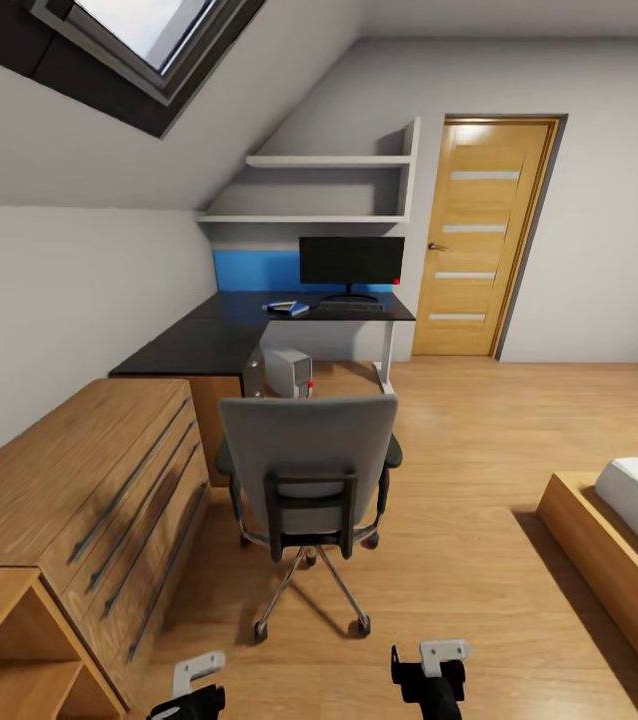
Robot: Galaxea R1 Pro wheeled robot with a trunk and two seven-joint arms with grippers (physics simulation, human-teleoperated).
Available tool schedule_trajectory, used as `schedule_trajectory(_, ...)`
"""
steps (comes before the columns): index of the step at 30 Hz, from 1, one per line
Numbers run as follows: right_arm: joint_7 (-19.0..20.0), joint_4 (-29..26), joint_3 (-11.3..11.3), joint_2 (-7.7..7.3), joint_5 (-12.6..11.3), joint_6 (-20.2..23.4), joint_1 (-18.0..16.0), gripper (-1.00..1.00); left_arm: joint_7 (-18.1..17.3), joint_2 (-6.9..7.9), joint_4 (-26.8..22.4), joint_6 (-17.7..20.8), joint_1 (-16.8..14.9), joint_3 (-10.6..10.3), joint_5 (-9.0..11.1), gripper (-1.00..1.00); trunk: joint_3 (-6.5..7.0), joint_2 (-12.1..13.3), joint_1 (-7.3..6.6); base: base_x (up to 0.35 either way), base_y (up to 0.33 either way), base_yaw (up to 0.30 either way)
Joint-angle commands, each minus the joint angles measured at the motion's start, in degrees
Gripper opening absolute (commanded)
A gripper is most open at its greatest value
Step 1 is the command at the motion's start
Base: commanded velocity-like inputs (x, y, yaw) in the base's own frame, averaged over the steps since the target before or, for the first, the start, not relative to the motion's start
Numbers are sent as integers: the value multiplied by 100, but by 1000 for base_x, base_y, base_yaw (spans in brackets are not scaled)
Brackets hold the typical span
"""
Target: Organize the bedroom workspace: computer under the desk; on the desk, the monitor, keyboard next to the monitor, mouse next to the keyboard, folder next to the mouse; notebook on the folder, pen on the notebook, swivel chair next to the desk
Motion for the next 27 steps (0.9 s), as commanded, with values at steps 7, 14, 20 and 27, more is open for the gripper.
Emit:
schedule_trajectory(7, -27, 9, 36, 53, -37, -14, -4, 100, 22, -10, 43, -51, -4, -42, 50, 100, -132, -285, 154, 0, 0, 0)
schedule_trajectory(14, -29, 4, 34, 57, -39, -18, -4, 100, 23, -13, 46, -53, -4, -40, 51, 100, -257, -566, 308, 0, 0, 0)
schedule_trajectory(20, -28, 6, 34, 58, -40, -18, -4, 100, 23, -15, 46, -53, -4, -40, 51, 100, -365, -806, 439, 0, 0, 0)
schedule_trajectory(27, -25, 8, 33, 58, -40, -21, -4, 100, 23, -13, 47, -55, -4, -40, 52, 100, -491, -1087, 593, 0, 0, -90)
